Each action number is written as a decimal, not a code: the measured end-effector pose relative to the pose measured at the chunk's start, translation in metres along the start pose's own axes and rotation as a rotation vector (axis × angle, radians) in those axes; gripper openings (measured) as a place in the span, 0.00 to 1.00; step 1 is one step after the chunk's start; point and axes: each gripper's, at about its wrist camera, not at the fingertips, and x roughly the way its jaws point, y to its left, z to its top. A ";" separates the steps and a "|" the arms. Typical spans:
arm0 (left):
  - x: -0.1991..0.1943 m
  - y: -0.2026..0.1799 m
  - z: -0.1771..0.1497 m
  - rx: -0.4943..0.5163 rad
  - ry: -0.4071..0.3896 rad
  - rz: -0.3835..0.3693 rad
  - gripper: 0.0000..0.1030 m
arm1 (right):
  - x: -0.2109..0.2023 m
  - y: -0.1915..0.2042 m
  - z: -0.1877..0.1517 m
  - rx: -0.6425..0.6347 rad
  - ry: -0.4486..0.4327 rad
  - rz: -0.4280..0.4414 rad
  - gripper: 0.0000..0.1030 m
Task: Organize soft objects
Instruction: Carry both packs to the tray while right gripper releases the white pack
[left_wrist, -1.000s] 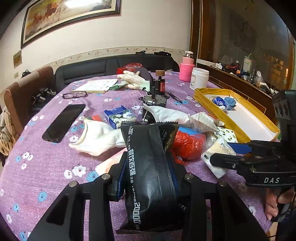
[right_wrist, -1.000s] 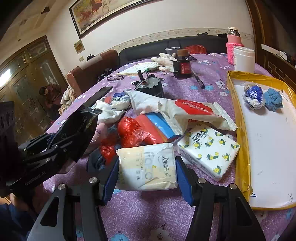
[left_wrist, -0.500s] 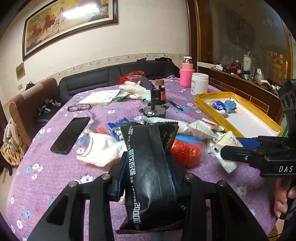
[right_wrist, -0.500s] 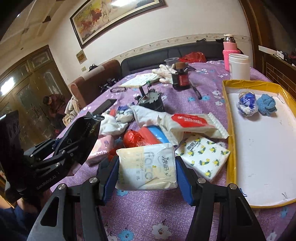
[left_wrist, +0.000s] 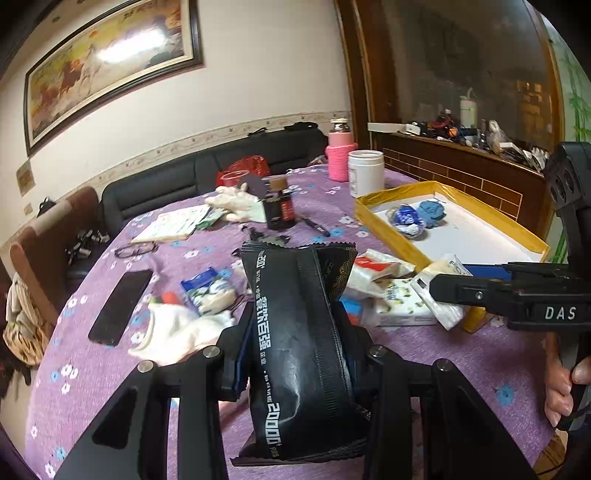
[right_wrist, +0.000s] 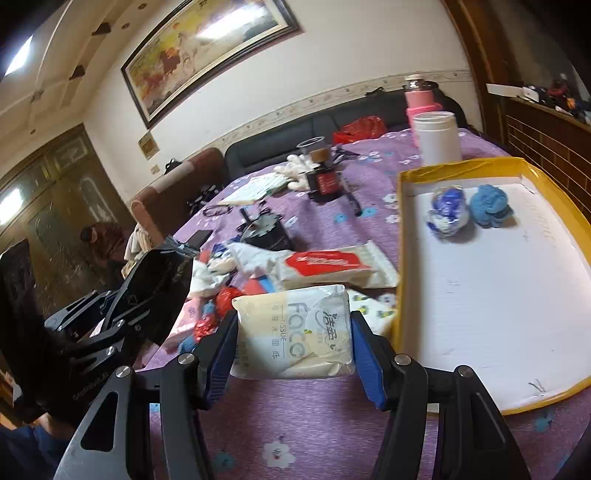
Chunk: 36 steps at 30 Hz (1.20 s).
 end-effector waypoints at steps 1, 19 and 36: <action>0.001 -0.005 0.003 0.011 -0.002 -0.004 0.36 | -0.002 -0.004 0.000 0.010 -0.005 -0.002 0.62; 0.039 -0.090 0.038 0.115 0.031 -0.134 0.36 | -0.046 -0.079 0.013 0.149 -0.121 -0.137 0.61; 0.117 -0.146 0.052 0.079 0.217 -0.236 0.36 | -0.047 -0.138 0.032 0.270 -0.122 -0.325 0.62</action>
